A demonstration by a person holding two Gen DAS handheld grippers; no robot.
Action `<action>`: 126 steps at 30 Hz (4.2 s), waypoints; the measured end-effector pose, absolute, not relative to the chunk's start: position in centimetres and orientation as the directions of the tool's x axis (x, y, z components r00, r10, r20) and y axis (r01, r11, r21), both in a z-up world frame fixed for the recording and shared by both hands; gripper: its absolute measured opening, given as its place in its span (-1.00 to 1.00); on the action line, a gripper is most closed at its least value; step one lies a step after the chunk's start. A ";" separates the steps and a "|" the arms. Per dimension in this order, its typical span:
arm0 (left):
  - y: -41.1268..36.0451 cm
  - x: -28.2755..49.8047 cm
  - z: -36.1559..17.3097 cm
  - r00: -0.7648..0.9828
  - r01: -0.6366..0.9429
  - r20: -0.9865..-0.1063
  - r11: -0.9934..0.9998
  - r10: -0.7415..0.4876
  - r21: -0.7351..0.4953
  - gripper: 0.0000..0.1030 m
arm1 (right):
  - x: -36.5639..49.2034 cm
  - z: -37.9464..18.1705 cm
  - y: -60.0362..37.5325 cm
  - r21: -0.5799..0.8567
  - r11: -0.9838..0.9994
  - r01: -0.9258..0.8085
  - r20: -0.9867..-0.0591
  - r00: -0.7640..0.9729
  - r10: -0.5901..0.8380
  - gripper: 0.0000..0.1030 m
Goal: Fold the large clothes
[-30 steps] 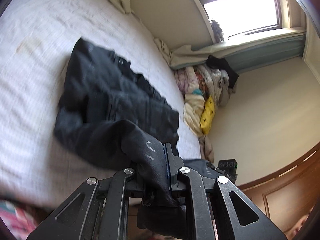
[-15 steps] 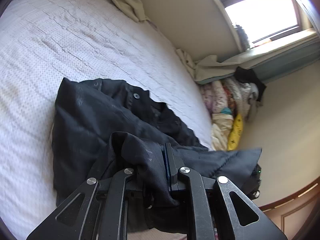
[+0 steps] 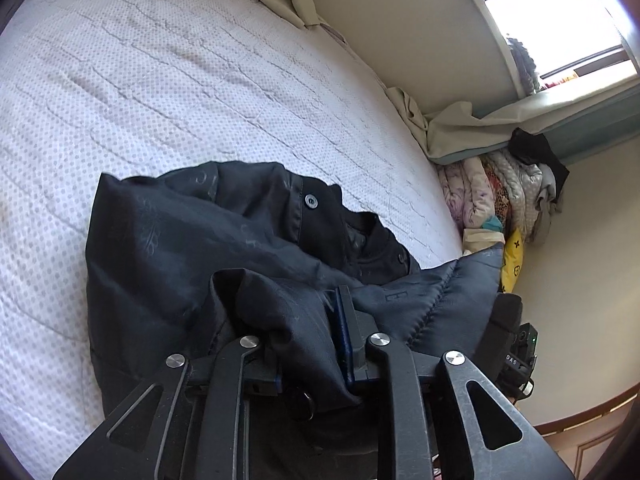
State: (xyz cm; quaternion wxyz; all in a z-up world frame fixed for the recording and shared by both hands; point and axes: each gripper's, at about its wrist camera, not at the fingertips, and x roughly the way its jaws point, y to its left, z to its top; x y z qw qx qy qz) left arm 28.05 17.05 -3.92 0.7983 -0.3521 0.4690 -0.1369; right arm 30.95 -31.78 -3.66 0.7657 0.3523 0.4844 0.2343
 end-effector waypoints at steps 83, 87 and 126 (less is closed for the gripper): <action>11.2 23.8 -2.5 0.639 0.015 -0.748 0.976 -0.178 -0.219 0.52 | 24.0 1.6 -25.4 0.081 0.982 -0.169 -0.690 0.702 0.178 -0.47; 11.9 25.1 -6.5 0.556 -0.070 -0.824 0.981 -0.112 -0.180 0.51 | 26.3 -2.2 -24.9 0.032 0.991 -0.127 -0.770 0.629 0.105 -0.56; 7.0 21.5 -2.4 0.748 0.067 -0.658 0.996 -0.088 -0.056 0.78 | 24.7 0.3 -25.9 0.309 0.945 -0.106 -0.677 0.674 0.297 -0.03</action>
